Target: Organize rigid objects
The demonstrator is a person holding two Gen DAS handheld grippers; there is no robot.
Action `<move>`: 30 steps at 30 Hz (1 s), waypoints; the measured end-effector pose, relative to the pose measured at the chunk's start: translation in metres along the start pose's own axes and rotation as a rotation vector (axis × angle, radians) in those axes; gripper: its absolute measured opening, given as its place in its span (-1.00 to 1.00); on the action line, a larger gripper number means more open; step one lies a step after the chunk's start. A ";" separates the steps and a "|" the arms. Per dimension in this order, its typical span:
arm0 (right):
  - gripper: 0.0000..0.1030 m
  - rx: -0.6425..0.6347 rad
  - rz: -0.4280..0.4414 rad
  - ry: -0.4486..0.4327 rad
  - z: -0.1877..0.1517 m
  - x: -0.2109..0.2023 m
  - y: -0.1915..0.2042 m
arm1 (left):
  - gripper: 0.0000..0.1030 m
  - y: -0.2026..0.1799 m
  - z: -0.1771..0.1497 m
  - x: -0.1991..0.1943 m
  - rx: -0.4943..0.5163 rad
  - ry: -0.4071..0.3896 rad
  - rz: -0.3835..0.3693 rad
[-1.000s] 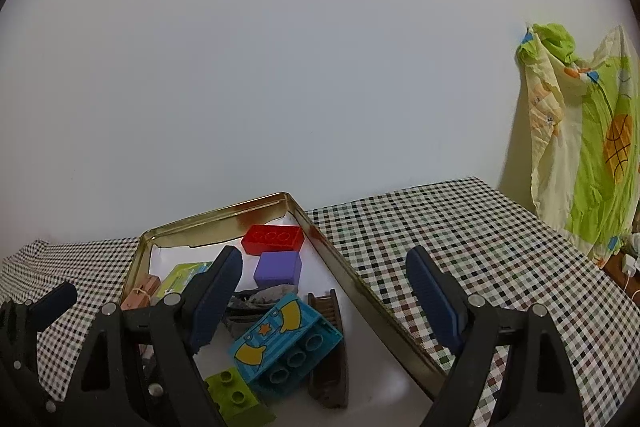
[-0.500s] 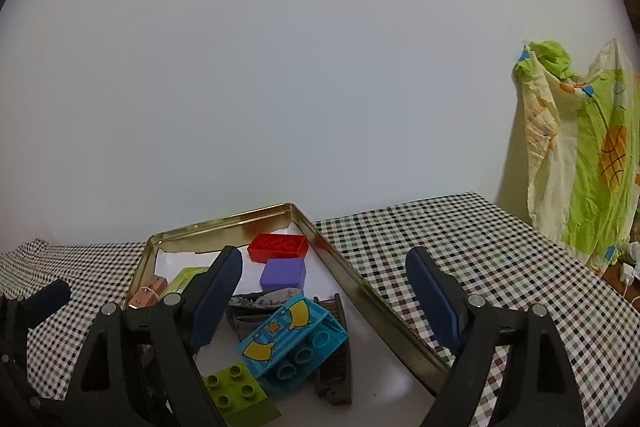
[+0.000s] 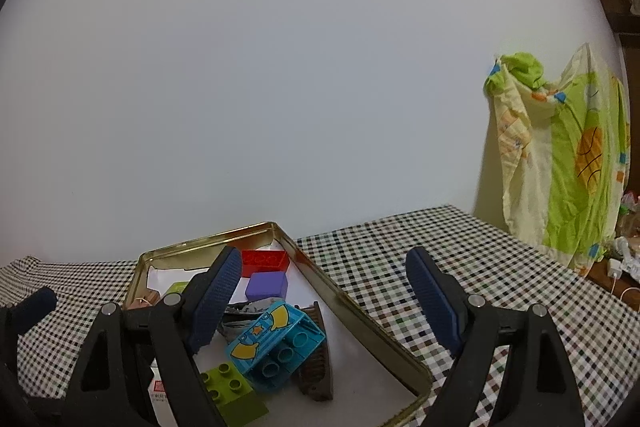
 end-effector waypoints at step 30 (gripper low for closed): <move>0.73 -0.043 -0.042 -0.177 0.014 -0.054 0.010 | 0.99 0.028 -0.007 -0.025 -0.086 -0.038 -0.005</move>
Point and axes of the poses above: each gripper's, at about its wrist camera, not at the fingertips, and x roughly the way its jaws point, y to its left, z to its top, the point moved 10 cm from there along x, roughly the way its jaws point, and after that the axes turned 7 degrees about z, right-handed, at the moved point
